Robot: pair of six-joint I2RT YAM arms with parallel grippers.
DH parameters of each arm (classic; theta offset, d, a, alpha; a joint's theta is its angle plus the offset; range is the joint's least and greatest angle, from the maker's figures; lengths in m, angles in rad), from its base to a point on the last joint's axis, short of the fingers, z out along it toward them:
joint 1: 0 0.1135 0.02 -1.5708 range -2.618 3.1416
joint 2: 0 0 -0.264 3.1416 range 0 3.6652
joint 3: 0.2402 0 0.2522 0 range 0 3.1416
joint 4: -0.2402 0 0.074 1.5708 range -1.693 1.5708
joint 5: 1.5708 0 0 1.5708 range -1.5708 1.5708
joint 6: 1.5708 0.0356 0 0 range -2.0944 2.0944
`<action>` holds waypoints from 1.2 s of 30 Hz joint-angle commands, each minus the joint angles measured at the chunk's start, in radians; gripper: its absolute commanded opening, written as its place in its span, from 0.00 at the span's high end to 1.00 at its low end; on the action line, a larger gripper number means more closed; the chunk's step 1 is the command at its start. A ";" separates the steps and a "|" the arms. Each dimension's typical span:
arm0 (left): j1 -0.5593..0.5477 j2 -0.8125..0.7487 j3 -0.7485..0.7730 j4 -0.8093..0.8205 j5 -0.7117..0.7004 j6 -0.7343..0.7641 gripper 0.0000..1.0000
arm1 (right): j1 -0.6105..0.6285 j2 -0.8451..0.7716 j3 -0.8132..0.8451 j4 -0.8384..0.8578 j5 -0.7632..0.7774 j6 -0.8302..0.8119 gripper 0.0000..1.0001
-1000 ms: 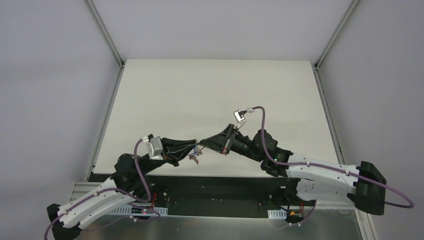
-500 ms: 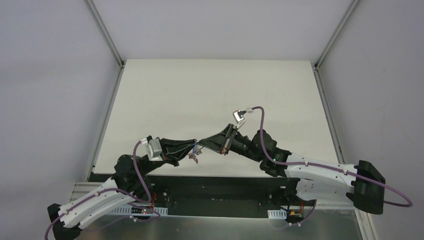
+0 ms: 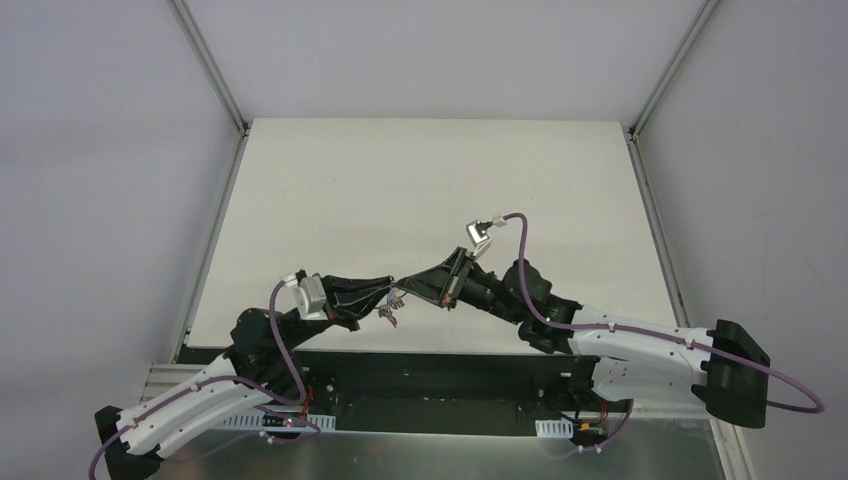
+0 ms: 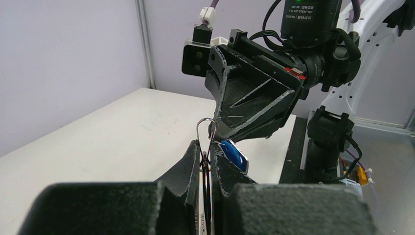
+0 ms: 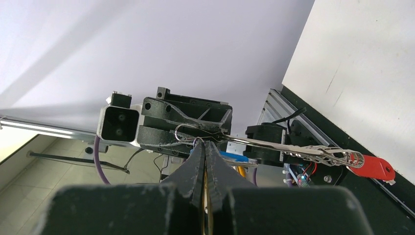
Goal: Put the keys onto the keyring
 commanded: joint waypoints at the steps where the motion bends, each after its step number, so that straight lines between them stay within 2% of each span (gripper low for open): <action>1: -0.013 0.009 0.001 0.078 -0.016 0.020 1.00 | 0.001 0.017 0.044 0.029 0.041 0.007 1.00; 12: -0.013 0.030 0.009 0.068 -0.027 0.022 1.00 | 0.003 0.044 0.075 0.052 0.040 0.009 1.00; 23: -0.013 0.040 0.011 0.068 -0.011 0.013 1.00 | 0.003 0.025 0.078 0.073 0.103 -0.023 1.00; 36: -0.013 0.047 0.012 0.065 -0.002 0.002 1.00 | 0.003 0.054 0.147 0.119 0.084 -0.071 1.00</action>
